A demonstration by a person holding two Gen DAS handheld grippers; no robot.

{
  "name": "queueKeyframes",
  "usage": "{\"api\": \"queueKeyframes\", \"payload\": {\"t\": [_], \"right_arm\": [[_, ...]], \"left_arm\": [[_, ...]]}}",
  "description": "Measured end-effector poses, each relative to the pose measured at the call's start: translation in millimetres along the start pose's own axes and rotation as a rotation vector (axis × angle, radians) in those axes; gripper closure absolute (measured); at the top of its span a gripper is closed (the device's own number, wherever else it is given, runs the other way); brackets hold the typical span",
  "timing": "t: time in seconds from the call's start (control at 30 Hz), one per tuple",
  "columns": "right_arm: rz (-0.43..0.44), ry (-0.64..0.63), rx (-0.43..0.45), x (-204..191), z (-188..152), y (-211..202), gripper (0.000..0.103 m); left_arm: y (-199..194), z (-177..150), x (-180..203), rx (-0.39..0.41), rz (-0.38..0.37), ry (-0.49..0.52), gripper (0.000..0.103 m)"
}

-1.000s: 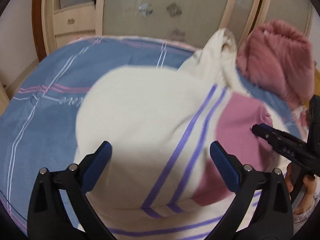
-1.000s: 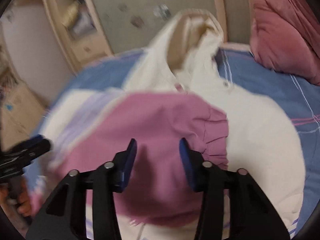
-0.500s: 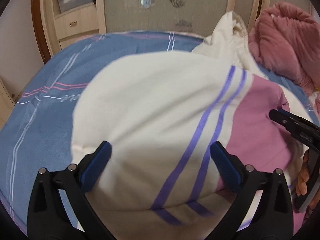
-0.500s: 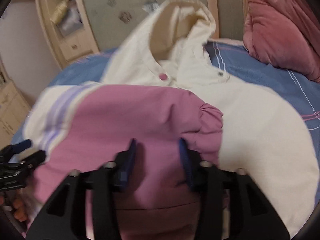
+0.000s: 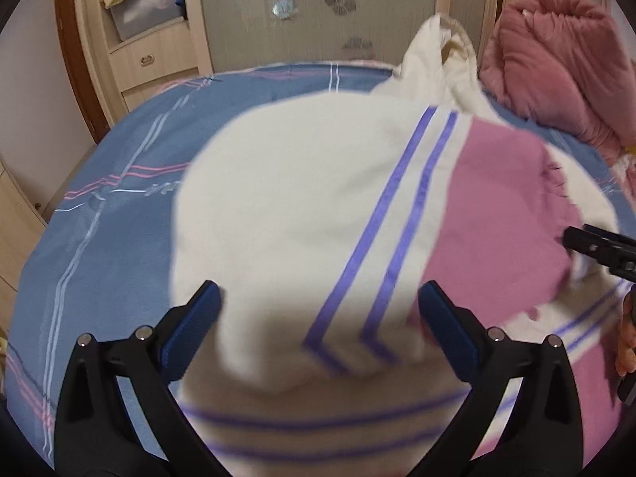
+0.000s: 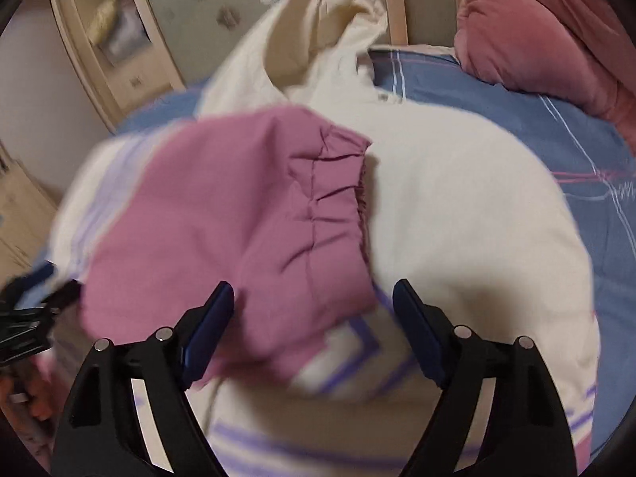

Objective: Fold large clothes

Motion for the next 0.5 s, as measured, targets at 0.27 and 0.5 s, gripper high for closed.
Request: {"api": "queueKeyframes", "payload": {"t": [0.27, 0.5], "right_arm": [[-0.021, 0.130, -0.040, 104, -85, -114, 0.020], [-0.015, 0.417, -0.072, 193, -193, -184, 0.019]], "left_arm": [[-95, -82, -55, -0.002, -0.112, -0.061, 0.002], [-127, -193, -90, -0.195, -0.205, -0.250, 0.002]]}}
Point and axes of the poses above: each gripper's, at about its wrist camera, not at the fingertips, and y roughly the way its jaws point, x to its right, z to its top, the point moved 9 cm from there along y, roughly the way its jaws point, and after that the axes turned 4 degrees about y, right-handed, at the moved point
